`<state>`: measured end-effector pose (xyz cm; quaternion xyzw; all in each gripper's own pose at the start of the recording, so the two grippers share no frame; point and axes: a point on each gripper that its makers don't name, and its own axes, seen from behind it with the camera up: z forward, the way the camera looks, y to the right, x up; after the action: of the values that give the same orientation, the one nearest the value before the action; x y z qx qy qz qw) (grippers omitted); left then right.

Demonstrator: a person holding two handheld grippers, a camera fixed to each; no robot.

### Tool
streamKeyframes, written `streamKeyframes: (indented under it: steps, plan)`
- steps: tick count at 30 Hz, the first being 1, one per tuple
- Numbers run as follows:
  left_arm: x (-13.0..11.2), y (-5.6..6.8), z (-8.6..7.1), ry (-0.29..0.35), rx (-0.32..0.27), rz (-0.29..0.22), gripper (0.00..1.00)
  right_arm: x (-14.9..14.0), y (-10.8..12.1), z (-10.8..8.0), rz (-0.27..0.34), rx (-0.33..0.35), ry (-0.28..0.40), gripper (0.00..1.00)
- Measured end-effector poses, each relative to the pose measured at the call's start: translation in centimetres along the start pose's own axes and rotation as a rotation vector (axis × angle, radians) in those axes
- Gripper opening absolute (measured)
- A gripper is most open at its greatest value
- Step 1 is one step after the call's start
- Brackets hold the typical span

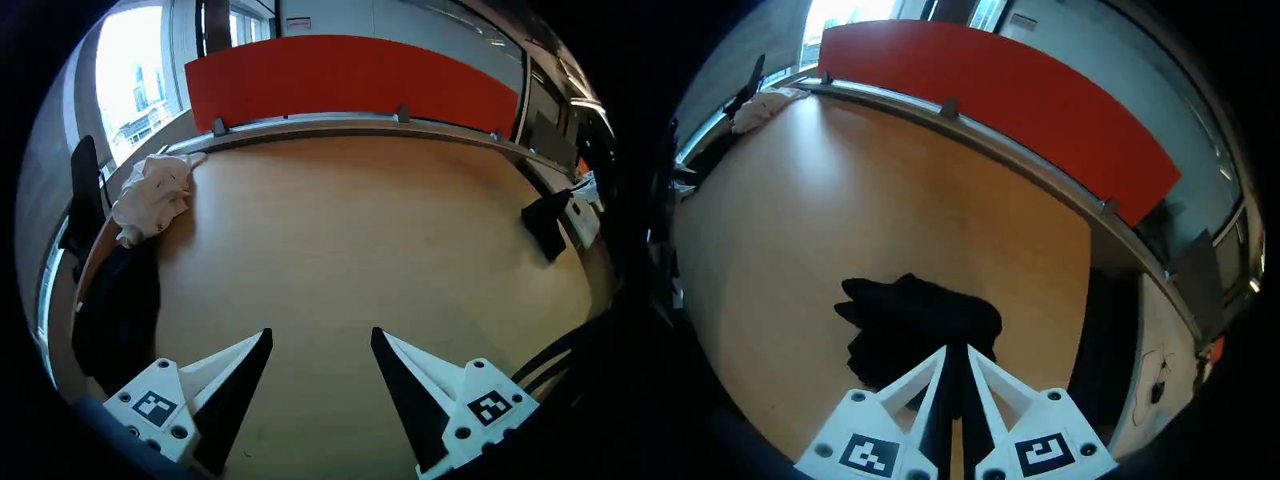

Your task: Fold towel

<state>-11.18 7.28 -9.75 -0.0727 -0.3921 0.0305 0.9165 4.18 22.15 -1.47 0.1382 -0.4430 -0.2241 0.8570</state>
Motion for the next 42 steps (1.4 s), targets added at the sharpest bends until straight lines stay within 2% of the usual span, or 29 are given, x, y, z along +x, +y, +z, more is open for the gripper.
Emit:
streamKeyframes:
  steps: [18,42]
  plan:
    - [-0.3,-0.4,-0.4,-0.001,0.008,0.006,0.91,-6.0,0.4,1.2,0.068,-0.019,-0.108,0.04]
    - [-0.5,-0.7,-0.6,-0.007,0.018,0.014,0.91,-12.0,-1.4,4.3,0.157,-0.017,-0.222,0.04]
